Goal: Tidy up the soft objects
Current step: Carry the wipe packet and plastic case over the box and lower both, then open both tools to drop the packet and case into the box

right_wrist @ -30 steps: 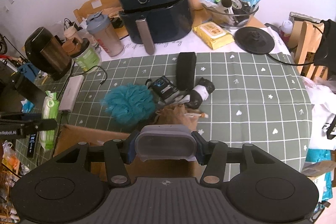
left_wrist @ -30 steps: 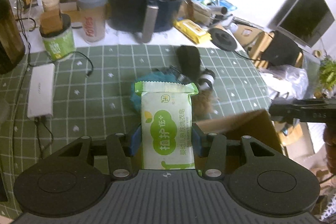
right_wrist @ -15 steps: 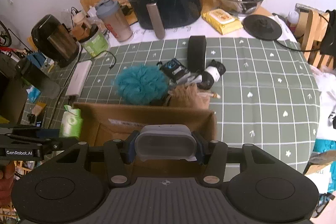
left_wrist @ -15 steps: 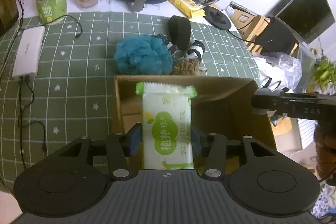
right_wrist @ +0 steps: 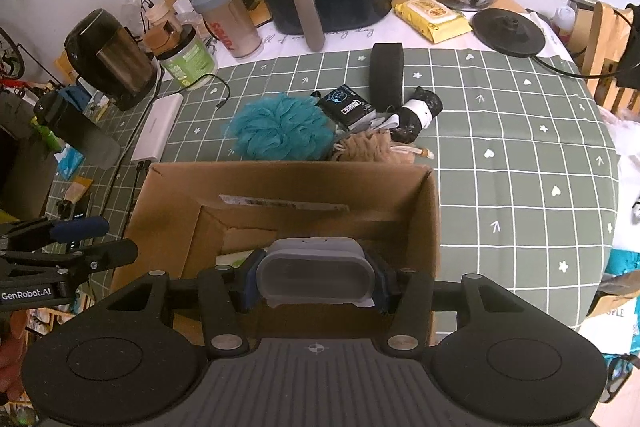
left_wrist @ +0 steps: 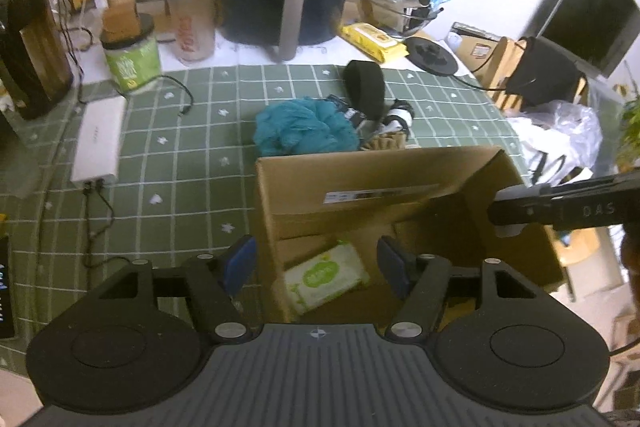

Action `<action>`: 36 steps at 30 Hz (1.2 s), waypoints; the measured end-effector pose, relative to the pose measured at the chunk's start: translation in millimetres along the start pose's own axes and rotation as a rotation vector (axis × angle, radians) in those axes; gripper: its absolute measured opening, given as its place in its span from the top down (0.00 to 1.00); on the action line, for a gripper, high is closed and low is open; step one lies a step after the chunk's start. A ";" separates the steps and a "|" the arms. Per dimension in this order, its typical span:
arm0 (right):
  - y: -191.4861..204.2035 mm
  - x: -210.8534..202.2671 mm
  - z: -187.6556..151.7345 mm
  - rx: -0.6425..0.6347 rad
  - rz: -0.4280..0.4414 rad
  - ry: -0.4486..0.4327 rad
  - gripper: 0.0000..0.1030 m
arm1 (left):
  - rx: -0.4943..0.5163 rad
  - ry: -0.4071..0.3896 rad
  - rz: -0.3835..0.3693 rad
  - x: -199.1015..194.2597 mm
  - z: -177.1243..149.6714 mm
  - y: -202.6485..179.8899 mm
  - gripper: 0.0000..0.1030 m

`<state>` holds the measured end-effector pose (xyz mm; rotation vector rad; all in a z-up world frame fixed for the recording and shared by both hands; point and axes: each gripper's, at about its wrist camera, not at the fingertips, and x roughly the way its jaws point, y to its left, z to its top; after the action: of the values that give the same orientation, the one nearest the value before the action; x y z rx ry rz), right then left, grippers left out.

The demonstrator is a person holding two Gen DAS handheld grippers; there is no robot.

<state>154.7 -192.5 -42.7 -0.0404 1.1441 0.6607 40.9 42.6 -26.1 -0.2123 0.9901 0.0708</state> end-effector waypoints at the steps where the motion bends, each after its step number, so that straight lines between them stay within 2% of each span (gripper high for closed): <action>1: 1.4 0.1 -0.3 -0.003 0.001 0.001 0.46 | 0.002 -0.004 0.007 -0.9 -1.1 0.2 0.37; 6: 7.2 -1.1 0.9 -0.022 0.003 -0.001 0.46 | -0.018 -0.011 0.014 -4.9 -6.4 5.6 0.36; 10: 9.8 -0.2 3.4 -0.030 -0.006 -0.007 0.44 | -0.029 0.017 0.044 -4.6 -10.3 8.3 0.36; 12: 10.7 1.2 3.6 -0.037 -0.016 -0.003 0.31 | -0.024 0.027 0.063 -4.6 -12.2 8.8 0.36; 14: 12.4 0.1 2.5 -0.045 -0.027 -0.014 0.11 | -0.023 0.029 0.073 -5.8 -14.3 10.3 0.36; 16: 13.7 -1.0 1.6 -0.056 -0.033 -0.019 0.06 | -0.028 0.030 0.075 -6.5 -15.8 11.2 0.36; 36: 8.9 -2.4 -14.0 -0.036 -0.054 0.014 0.05 | 0.035 0.095 0.129 4.3 -14.8 -3.6 0.37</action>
<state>138.0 -191.4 -44.1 -0.1063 1.1407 0.6334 31.7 35.8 -37.0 -0.1208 1.0984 0.1625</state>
